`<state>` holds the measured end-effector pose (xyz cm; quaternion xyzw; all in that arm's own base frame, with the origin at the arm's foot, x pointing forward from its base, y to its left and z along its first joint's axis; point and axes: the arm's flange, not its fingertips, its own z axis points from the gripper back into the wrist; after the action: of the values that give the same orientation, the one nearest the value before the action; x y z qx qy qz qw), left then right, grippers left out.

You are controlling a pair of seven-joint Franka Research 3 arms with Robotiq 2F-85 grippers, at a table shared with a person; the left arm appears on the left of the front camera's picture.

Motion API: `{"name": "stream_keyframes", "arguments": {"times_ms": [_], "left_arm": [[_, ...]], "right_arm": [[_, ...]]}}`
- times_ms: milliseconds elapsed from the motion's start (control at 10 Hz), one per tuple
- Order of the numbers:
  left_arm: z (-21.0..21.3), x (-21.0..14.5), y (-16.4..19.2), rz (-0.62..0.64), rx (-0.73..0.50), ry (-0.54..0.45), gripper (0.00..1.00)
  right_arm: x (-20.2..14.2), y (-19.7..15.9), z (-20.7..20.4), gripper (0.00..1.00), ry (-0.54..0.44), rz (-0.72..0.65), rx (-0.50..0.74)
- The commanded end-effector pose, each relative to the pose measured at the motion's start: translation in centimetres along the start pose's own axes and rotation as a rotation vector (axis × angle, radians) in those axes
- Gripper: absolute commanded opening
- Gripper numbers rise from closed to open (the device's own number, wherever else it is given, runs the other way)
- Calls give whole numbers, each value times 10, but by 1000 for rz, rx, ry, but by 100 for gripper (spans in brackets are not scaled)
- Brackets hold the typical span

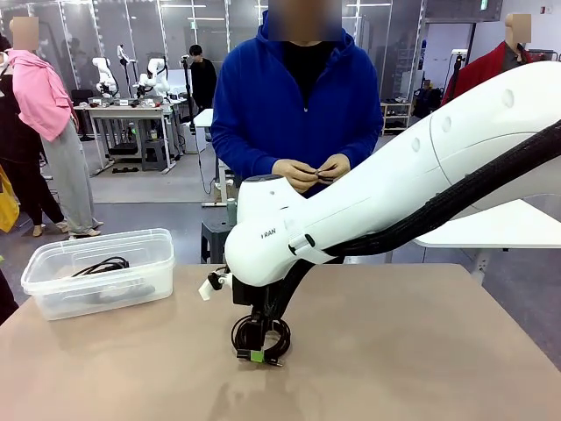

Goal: Organize and store the cables.
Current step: Place the USB Extension Cable into the Organizing box.

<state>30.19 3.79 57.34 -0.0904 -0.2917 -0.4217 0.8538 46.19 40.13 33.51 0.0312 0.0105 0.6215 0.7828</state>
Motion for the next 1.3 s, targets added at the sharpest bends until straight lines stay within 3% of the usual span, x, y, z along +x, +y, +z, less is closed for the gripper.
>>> {"name": "stream_keyframes", "arguments": {"times_ms": [0,500,1200], "left_arm": [[0,-1,0,-5,-1,3,100],[0,0,0,0,0,0,100],[-40,127,-21,-244,-35,157,100]], "right_arm": [[-14,9,6,100,-40,8,-6],[-55,14,52,100,-126,11,-90],[-202,17,114,100,-297,-108,-175]]}}
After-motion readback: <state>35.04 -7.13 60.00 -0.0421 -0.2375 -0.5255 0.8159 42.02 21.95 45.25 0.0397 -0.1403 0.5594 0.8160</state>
